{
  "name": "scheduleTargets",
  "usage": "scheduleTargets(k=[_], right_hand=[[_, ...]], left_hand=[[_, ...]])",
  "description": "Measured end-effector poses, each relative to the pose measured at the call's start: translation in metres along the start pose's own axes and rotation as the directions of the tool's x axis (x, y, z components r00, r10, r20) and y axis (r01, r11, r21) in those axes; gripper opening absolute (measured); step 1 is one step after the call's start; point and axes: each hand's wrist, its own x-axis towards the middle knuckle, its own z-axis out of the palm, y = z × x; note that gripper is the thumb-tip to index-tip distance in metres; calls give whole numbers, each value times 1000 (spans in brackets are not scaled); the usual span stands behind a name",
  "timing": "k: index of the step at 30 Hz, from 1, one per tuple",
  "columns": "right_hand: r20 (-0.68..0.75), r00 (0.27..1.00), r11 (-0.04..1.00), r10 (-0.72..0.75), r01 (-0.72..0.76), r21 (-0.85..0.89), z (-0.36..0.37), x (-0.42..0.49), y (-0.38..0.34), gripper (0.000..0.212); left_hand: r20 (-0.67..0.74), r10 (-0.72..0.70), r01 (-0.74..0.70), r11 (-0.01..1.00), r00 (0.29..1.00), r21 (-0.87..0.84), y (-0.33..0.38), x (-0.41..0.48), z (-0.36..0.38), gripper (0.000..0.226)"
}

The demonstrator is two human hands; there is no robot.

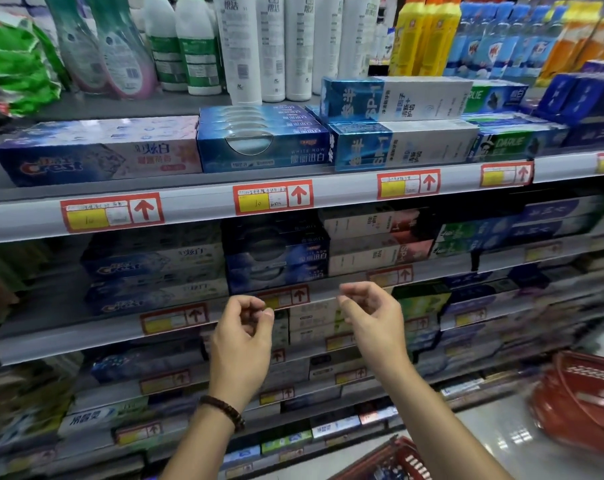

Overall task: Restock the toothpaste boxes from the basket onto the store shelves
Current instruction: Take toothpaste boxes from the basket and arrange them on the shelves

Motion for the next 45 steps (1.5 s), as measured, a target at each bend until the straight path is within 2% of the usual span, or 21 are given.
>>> scheduleTargets(k=[8,17,24,29,34,39,45], right_hand=[[133,991,1000,-2,1,5,-43,-23,8,10],[199,980,1000,-26,24,12,-124,-46,16,10],[217,976,1000,9,-13,14,-178,-67,44,10],[200,976,996,82,-84,-1,-203,-78,73,11],[191,967,986,166,-161,-45,-220,-79,101,6],[87,961,965,263,-263,-14,-233,-90,139,8],[6,928,928,373,-373,-2,-237,-113,192,7]], left_hand=[[18,-34,34,999,999,-5,10,-46,36,9],[-12,-55,55,997,998,-52,24,-114,92,13],[6,-59,59,998,998,-16,27,-155,132,14],[44,-92,93,995,995,-34,27,-178,166,8],[164,-129,129,992,978,10,6,-187,201,9],[291,-213,207,977,933,51,-30,-197,227,19],[349,-286,266,958,892,105,-77,-204,247,22]])
